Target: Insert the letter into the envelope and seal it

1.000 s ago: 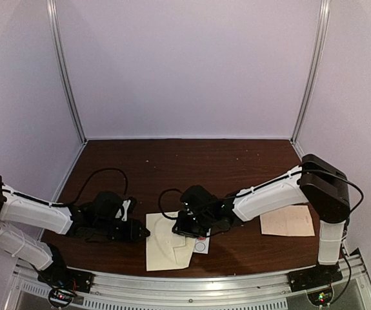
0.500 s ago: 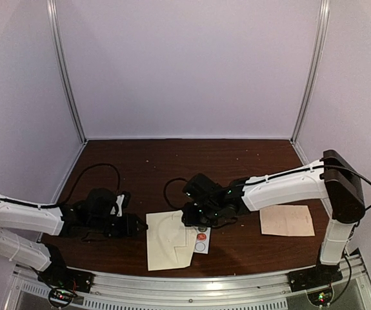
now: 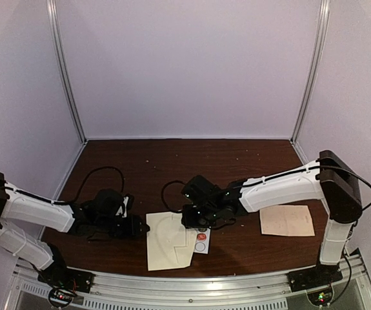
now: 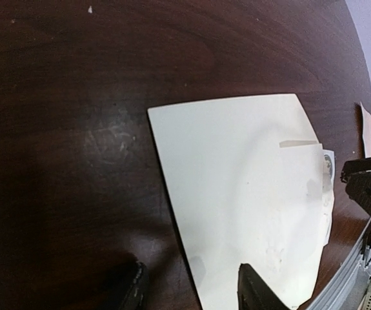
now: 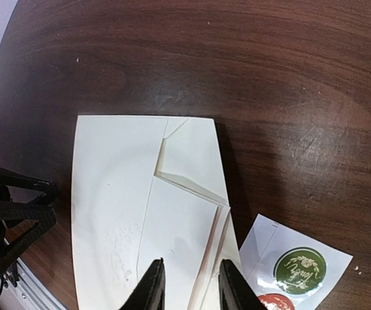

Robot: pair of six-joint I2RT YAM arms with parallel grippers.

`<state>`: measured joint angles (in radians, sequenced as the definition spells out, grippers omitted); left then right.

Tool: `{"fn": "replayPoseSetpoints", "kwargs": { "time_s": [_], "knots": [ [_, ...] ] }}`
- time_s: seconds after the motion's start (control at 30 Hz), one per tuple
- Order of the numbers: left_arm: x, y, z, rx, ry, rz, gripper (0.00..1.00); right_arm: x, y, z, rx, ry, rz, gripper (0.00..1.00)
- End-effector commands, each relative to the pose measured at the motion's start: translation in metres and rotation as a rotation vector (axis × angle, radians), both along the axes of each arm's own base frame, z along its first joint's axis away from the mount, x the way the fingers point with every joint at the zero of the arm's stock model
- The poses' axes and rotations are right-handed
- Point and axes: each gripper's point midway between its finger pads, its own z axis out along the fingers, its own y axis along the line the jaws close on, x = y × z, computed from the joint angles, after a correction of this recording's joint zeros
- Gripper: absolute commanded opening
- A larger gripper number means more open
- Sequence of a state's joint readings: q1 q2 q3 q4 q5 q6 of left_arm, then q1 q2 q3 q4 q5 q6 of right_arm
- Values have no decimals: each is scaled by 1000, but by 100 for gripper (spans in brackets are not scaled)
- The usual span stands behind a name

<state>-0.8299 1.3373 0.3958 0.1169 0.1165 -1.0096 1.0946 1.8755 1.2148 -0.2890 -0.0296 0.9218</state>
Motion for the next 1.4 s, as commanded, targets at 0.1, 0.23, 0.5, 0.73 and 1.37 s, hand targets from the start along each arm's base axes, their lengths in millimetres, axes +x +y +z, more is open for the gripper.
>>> {"fn": "replayPoseSetpoints", "kwargs": {
  "time_s": [0.1, 0.23, 0.5, 0.73, 1.37],
  "knots": [
    [17, -19, 12, -43, -40, -21, 41, -3, 6, -20, -16, 29, 25, 29],
    [19, -22, 5, -29, -29, -31, 40, -4, 8, -26, -19, 41, 33, 29],
    [18, -25, -7, -8, -3, -47, 38, -5, 15, -35, -17, 55, 52, 28],
    [16, -26, -10, -7, 5, -59, 34, -6, 29, -35, 30, 66, 79, 25],
    [21, -21, 12, -17, -39, -28, 34, 0, 35, -1, 75, 12, 89, 25]
  ]
}}
